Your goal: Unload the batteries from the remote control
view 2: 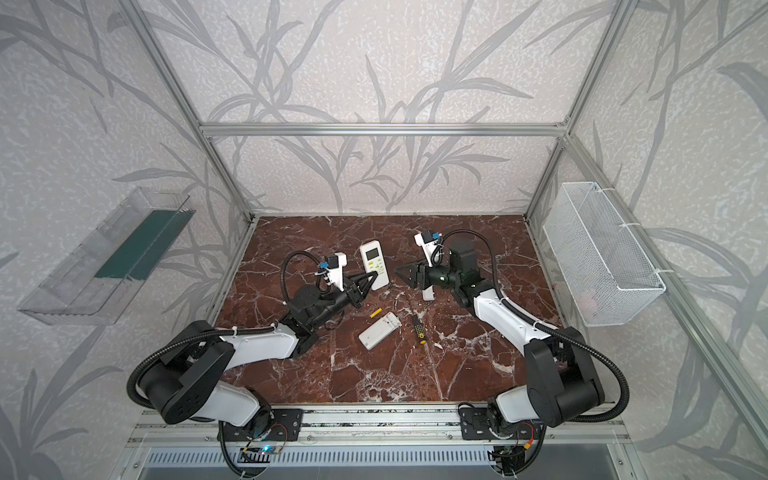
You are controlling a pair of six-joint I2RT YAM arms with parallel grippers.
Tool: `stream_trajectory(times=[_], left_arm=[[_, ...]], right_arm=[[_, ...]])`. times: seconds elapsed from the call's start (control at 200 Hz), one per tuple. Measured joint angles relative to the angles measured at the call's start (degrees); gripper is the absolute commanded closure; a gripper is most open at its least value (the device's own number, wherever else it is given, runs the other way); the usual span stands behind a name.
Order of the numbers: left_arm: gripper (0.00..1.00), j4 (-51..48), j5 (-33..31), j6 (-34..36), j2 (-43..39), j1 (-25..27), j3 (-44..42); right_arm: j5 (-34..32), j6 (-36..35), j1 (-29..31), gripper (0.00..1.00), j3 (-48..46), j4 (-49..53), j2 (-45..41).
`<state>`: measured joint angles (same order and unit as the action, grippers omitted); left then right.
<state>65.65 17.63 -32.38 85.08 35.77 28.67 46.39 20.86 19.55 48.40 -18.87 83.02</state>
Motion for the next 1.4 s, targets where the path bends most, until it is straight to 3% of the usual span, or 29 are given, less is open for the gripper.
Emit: stream_trajectory(times=[0.29, 0.685, 1.0, 1.25, 1.4], left_arm=[[0.92, 2.47, 2.56, -3.8, 0.22, -0.37, 0.24], [0.92, 3.82, 1.99, -4.28, 0.17, -0.63, 1.11], [0.92, 3.87, 2.43, -4.81, 0.15, -0.55, 2.29], [0.92, 4.46, 3.43, -5.57, 0.17, -0.46, 3.23], [0.91, 6.12, 4.7, -6.64, 0.15, -0.46, 3.23]], right_arm=[[8.11, 8.15, 0.39, 0.43, -0.46, -14.53, 7.69], [11.47, 18.05, 1.29, 0.49, -0.48, -28.63, 11.15], [12.87, 18.84, 3.54, 0.53, -0.48, -30.16, 11.1], [13.27, 16.04, 4.39, 0.77, -1.07, -26.88, 7.96], [13.6, 13.7, 4.04, 0.81, -1.27, -23.43, 5.2]])
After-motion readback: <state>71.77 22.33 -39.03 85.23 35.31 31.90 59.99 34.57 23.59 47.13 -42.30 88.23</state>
